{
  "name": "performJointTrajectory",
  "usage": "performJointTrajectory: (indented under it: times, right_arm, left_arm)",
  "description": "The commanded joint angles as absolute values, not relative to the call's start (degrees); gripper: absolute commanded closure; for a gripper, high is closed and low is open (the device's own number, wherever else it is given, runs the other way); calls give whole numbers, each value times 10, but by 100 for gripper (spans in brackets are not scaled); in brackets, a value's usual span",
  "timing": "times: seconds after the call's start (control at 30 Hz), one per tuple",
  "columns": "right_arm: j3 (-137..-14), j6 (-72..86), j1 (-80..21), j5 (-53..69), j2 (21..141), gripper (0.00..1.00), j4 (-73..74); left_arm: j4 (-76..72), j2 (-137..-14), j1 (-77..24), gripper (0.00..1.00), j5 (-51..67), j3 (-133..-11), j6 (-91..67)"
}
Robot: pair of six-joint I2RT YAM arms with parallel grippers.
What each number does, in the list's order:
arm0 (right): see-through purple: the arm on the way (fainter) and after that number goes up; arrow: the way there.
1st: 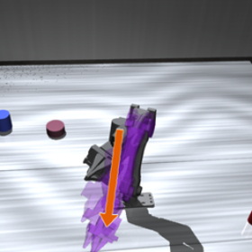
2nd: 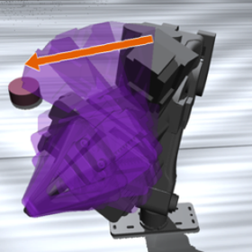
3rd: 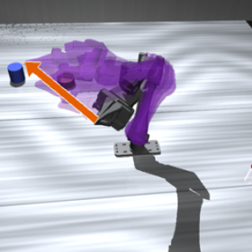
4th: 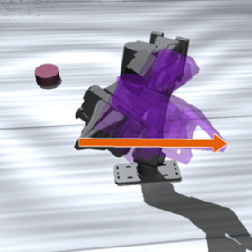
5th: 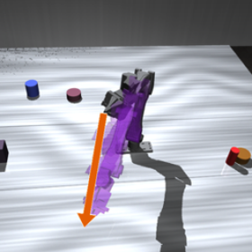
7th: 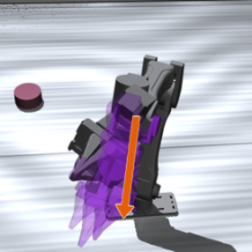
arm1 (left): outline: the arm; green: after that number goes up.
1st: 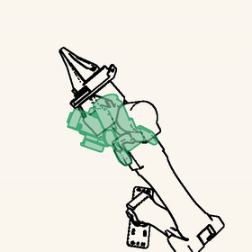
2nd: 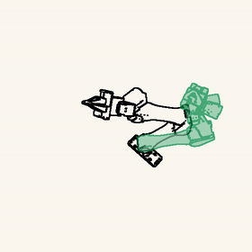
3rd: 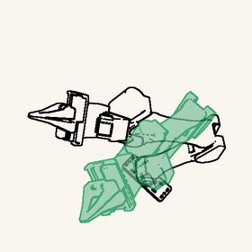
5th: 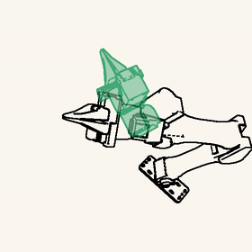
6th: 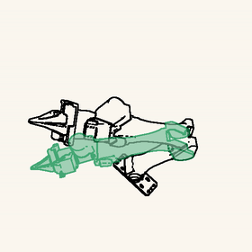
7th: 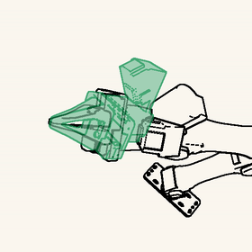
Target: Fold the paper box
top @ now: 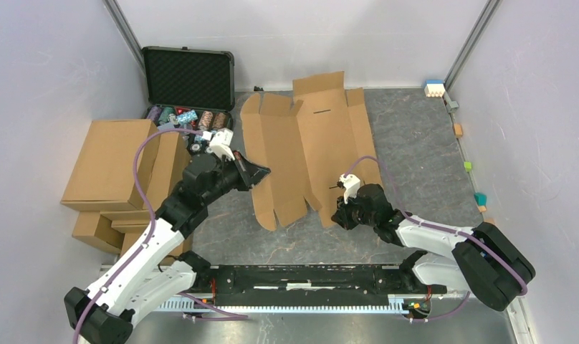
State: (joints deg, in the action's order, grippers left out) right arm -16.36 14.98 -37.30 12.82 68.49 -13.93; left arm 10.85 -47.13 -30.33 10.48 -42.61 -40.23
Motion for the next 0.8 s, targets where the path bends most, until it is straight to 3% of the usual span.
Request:
performJointTrajectory:
  times: [0.0,0.23,0.37,0.77]
  right_arm:
    - [-165,156,-378,117,695,85,-146]
    - [-166,160,-381,114,696,86,-144]
    - [-170,161,-380,113,693,86,-142]
    - [-158,167,-381,111,694,84,-154]
  left_arm:
    - [102,-447,-343,98,96,-411,-311]
    - [132,-422,-406,98,62,-404,-240]
    - [104,-413,-443,98,85,-376,-228]
    - [28,-430,-556,98,6,-298,-241]
